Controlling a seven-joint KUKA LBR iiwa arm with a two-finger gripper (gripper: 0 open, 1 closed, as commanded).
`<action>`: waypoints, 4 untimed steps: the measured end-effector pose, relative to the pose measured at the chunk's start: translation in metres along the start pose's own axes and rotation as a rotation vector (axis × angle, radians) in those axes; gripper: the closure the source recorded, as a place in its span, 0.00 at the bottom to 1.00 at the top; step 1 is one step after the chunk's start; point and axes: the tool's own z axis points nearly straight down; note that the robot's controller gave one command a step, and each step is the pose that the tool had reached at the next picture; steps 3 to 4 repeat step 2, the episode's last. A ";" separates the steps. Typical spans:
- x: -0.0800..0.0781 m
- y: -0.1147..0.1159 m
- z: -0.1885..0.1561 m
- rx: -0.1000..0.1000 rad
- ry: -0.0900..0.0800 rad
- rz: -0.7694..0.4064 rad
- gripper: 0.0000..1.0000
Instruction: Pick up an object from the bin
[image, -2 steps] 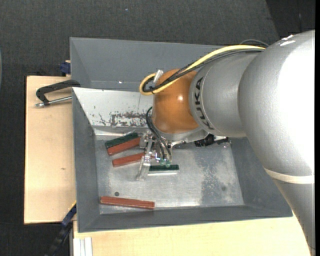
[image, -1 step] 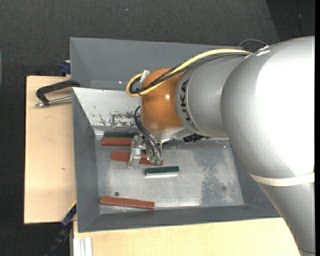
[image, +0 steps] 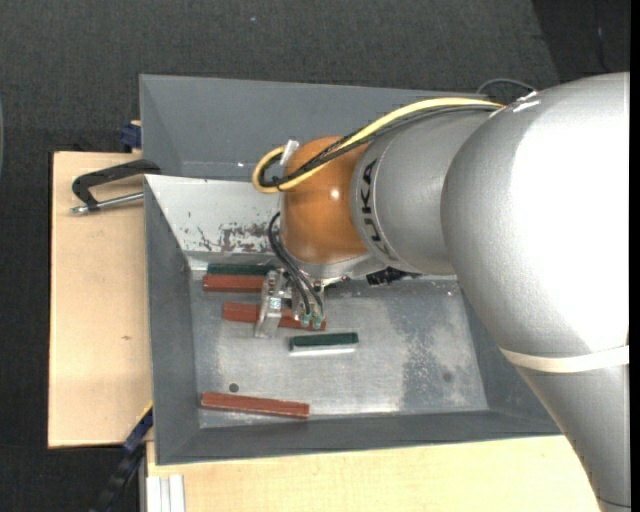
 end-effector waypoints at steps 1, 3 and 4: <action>-0.005 0.002 -0.055 0.003 0.008 -0.008 1.00; 0.018 -0.008 -0.129 0.003 0.007 -0.028 1.00; 0.018 -0.008 -0.129 0.003 0.007 -0.028 1.00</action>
Offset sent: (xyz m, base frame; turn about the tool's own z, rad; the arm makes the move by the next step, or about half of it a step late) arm -0.0269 -0.0091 0.1451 -0.0337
